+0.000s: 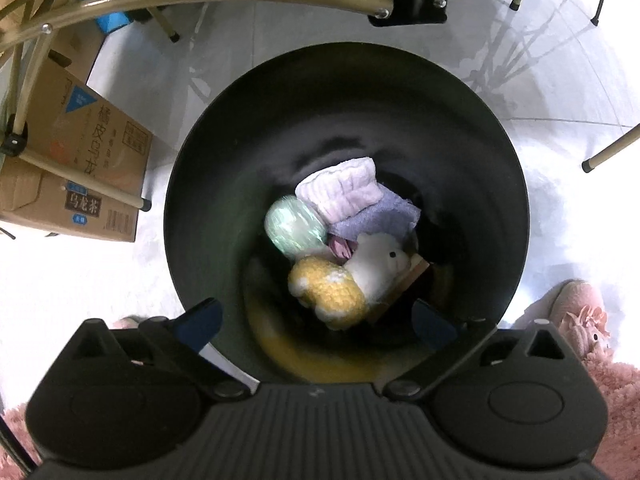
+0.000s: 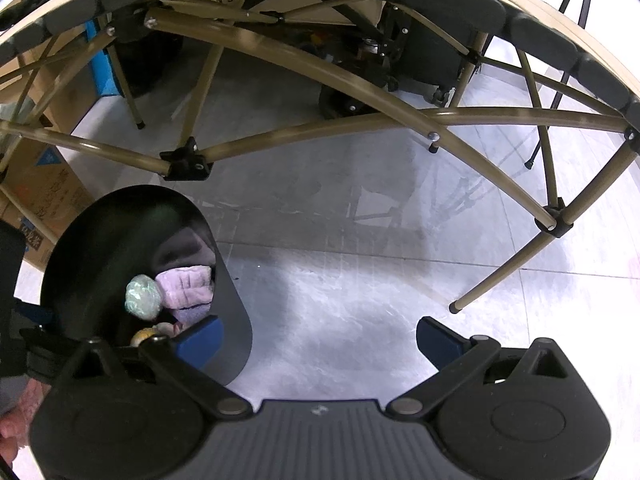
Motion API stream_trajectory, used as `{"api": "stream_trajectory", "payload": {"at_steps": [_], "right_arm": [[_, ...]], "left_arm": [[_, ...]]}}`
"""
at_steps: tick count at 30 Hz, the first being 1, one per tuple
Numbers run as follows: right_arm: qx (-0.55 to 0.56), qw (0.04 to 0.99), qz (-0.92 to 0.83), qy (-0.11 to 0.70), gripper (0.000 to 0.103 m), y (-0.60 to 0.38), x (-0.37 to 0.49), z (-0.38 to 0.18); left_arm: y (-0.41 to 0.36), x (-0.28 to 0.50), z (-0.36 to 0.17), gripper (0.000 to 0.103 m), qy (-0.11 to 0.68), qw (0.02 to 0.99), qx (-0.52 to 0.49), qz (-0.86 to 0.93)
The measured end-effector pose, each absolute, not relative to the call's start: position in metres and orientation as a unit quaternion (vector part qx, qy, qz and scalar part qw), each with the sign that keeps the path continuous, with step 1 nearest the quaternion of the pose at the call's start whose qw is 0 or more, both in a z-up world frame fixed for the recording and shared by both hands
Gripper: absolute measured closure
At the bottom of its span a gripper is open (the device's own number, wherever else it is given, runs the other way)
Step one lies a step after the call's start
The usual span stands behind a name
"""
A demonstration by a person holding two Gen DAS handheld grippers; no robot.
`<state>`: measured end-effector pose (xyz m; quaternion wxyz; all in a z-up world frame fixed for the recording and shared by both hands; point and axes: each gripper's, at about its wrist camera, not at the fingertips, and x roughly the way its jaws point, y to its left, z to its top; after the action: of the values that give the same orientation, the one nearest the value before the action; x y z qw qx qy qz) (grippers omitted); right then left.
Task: Collect trash
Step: 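Move the left tool over the bin and open it to drop the bag, then raise both open tools back up to the table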
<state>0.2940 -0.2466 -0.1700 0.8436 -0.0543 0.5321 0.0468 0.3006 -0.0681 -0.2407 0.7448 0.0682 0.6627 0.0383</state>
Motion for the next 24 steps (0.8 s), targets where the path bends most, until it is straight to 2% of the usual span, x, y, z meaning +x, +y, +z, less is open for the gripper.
{"api": "stream_trajectory", "payload": {"at_steps": [24], "right_arm": [[-0.063,0.853,0.054,0.515,0.0,-0.243,0.288,-0.158]], "left_arm": [[-0.067,0.294,-0.223,0.0,0.651,0.756,0.062,0.03]]}}
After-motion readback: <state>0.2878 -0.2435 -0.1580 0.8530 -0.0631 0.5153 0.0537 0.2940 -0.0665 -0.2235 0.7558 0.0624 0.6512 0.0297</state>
